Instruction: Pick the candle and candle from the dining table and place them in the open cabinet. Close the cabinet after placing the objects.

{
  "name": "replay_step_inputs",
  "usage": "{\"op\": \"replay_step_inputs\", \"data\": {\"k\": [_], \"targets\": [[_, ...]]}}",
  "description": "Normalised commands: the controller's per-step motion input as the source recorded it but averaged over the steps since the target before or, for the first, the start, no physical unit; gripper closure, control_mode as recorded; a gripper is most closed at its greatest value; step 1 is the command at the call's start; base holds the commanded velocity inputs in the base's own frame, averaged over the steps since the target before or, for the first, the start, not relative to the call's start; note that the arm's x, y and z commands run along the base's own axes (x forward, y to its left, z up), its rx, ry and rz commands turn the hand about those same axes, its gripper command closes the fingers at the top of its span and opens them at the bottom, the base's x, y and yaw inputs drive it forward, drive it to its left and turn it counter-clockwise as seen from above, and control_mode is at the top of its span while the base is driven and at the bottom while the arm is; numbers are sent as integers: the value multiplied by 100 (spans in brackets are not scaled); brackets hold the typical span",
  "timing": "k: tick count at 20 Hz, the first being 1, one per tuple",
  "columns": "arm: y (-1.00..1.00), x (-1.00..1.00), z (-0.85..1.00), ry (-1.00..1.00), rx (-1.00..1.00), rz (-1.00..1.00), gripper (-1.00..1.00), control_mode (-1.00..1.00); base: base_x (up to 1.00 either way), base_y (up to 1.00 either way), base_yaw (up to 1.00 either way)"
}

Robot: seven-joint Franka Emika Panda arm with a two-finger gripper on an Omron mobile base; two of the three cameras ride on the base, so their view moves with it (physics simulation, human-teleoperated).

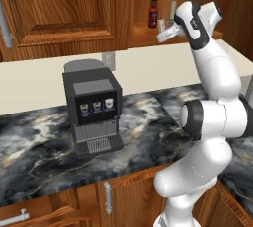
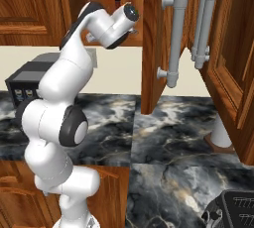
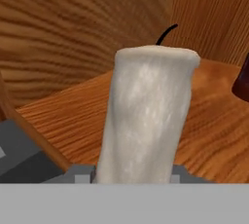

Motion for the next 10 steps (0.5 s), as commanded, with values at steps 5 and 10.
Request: {"op": "replay_step_inputs", "data": {"k": [5, 10], "targets": [[23, 0, -10, -4, -9, -21, 100, -100, 0, 0, 0], [15, 10, -22, -6, -7, -15, 100, -100, 0, 0, 0]]}}
